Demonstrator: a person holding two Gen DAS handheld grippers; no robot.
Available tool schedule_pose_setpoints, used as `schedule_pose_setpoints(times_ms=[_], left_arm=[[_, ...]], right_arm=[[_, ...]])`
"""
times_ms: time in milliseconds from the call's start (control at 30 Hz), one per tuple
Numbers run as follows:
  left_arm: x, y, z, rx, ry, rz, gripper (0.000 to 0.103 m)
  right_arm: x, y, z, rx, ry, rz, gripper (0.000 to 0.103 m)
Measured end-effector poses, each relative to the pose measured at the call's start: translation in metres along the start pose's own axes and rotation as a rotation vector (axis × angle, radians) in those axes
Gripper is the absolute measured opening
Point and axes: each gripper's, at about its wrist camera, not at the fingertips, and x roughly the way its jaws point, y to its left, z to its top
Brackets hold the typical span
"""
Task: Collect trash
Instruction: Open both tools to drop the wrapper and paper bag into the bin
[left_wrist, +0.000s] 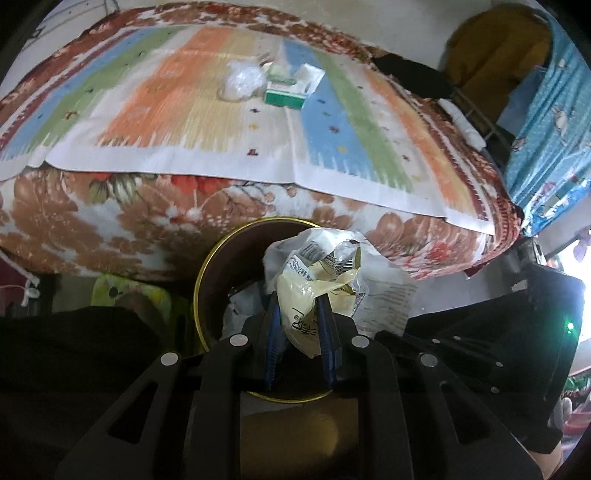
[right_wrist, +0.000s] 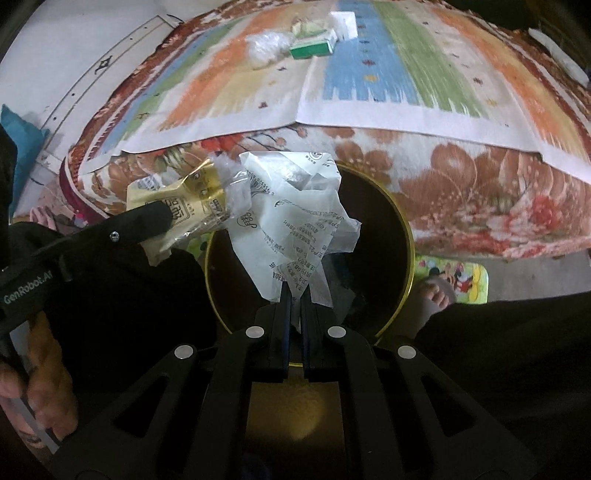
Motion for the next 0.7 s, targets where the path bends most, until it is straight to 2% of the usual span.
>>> schedule_pose_setpoints(times_ms=[267,333,367,433,700], left_arm=[[0.014,0.002,-0.002,-0.021,0.046,0.04,0.019],[0.018,0.003,-0.001,-0.029,0.063,0.037,0.037],[0.019,0.003,0.0,-0.034,0.068,0.026,0.041],[0.016,0.003,0.001,-0.037,0.054,0.029,0.051],[0.011,0.006,0.004,-0.051,0.037,0.025,0.052]], right_arm=[[0.011,-0.002,0.001,0.018,0.038,-0.001,0.01],[0.011,-0.003,0.002,0.025,0.035,-0.005,0.023],[0.01,-0.004,0.002,0.028,0.031,-0.002,0.027],[0.01,-0.004,0.003,0.03,0.03,0.005,0.029],[0.004,-0.004,0.003,0.029,0.007,0.031,0.038]])
